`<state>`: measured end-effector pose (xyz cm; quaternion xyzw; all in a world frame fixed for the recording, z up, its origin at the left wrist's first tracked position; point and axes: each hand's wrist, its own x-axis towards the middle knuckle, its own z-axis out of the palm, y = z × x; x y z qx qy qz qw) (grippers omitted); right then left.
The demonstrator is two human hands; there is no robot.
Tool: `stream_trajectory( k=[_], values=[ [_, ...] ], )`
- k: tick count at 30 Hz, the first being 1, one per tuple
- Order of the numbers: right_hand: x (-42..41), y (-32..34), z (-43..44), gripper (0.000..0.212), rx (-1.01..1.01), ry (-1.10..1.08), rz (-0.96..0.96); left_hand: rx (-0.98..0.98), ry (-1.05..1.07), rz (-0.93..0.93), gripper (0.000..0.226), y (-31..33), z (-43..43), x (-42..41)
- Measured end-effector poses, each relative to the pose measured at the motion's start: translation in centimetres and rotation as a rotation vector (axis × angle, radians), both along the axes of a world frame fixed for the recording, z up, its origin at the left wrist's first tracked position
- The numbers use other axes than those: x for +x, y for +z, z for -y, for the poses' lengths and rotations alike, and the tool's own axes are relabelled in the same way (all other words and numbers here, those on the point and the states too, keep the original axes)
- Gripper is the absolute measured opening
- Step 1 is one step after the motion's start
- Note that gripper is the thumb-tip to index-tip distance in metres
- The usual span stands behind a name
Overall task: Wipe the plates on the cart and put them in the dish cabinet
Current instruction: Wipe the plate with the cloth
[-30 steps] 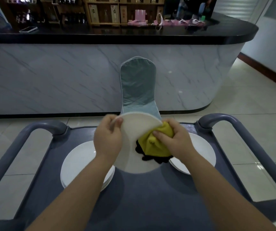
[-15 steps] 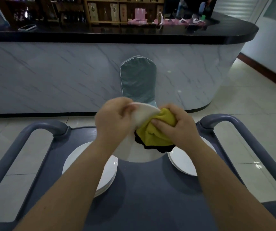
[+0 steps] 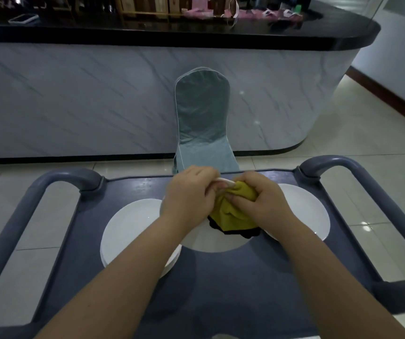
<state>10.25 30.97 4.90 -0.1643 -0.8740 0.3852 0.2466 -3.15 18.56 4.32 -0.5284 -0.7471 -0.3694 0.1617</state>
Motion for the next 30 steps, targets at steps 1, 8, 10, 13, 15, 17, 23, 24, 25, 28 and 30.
stream_trajectory(
  k=[1,8,10,13,15,17,23,24,25,28,30],
  values=[
    [-0.1,0.4,0.2,0.018,-0.042,-0.012,-0.023,0.029,0.025,0.017,0.008,0.6,0.3,-0.6],
    [0.7,-2.5,0.9,0.017,-0.267,-0.244,-0.014,0.248,0.293,0.878,0.018,-3.8,2.7,-0.5],
    [1.1,-3.9,1.3,0.018,-0.207,-0.236,0.025,0.058,0.224,0.543,0.019,-5.8,3.4,-0.4],
    [1.2,-3.8,1.5,0.012,-0.080,-0.157,0.053,-0.075,-0.006,0.019,0.027,-6.4,2.8,-0.9],
    [0.9,-2.6,1.5,0.010,0.010,-0.104,0.067,-0.049,-0.093,-0.025,0.026,-4.7,1.7,-0.7],
    [0.6,-1.3,1.6,0.014,0.081,-0.105,0.030,0.024,-0.095,-0.032,0.021,-2.5,0.8,-0.5],
    [2.2,1.1,1.7,0.019,-0.152,-0.281,-0.108,0.264,0.095,0.498,0.015,0.3,0.6,-1.0],
    [2.5,0.5,1.6,0.019,-0.211,-0.327,-0.109,0.335,0.175,0.742,0.020,-0.3,0.7,-0.5],
    [2.8,-0.4,1.6,0.017,-0.248,-0.372,-0.104,0.389,0.251,0.953,0.024,-1.1,0.9,0.1],
    [3.4,-3.6,2.1,0.013,-0.253,-0.437,-0.055,0.269,0.278,1.079,0.023,-5.2,1.8,1.6],
    [3.8,-4.2,2.4,0.013,-0.214,-0.401,-0.033,0.107,0.155,0.696,0.022,-6.5,2.3,1.6]
  ],
)
